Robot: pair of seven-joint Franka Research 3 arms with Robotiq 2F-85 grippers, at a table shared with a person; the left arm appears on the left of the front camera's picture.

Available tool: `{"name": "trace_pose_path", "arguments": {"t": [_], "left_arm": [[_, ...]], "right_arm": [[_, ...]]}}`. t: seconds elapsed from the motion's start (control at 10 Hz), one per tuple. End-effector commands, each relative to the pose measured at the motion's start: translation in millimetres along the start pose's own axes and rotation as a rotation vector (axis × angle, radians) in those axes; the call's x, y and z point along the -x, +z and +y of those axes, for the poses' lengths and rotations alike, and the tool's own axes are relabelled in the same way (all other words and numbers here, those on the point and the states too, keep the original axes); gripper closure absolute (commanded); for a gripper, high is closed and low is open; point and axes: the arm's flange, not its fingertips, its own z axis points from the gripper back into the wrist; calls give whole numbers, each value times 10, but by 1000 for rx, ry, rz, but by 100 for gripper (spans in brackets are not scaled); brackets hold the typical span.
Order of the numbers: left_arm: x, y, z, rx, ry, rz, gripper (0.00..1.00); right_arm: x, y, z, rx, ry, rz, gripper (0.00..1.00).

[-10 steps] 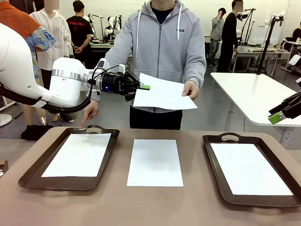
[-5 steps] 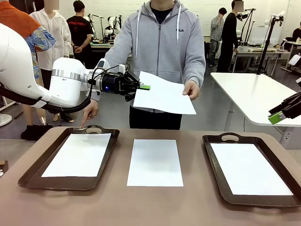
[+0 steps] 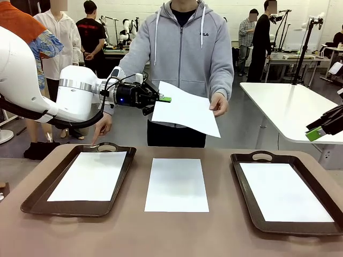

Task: Sort the A4 documents.
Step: Receive the A4 Paper, then place the A4 Paper in the designated Handle tray.

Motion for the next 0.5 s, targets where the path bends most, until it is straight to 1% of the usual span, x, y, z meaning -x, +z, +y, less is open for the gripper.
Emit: {"name": "trace_pose_path", "arguments": {"t": [0.0,0.4], "left_arm": [[-1,0,0,-1,-2,-1,100],[-1,0,0,-1,-2,-1,100]], "right_arm": [[5,-12,-4,-4,-1,3,0],[5,-12,-4,-4,-1,3,0]]}}
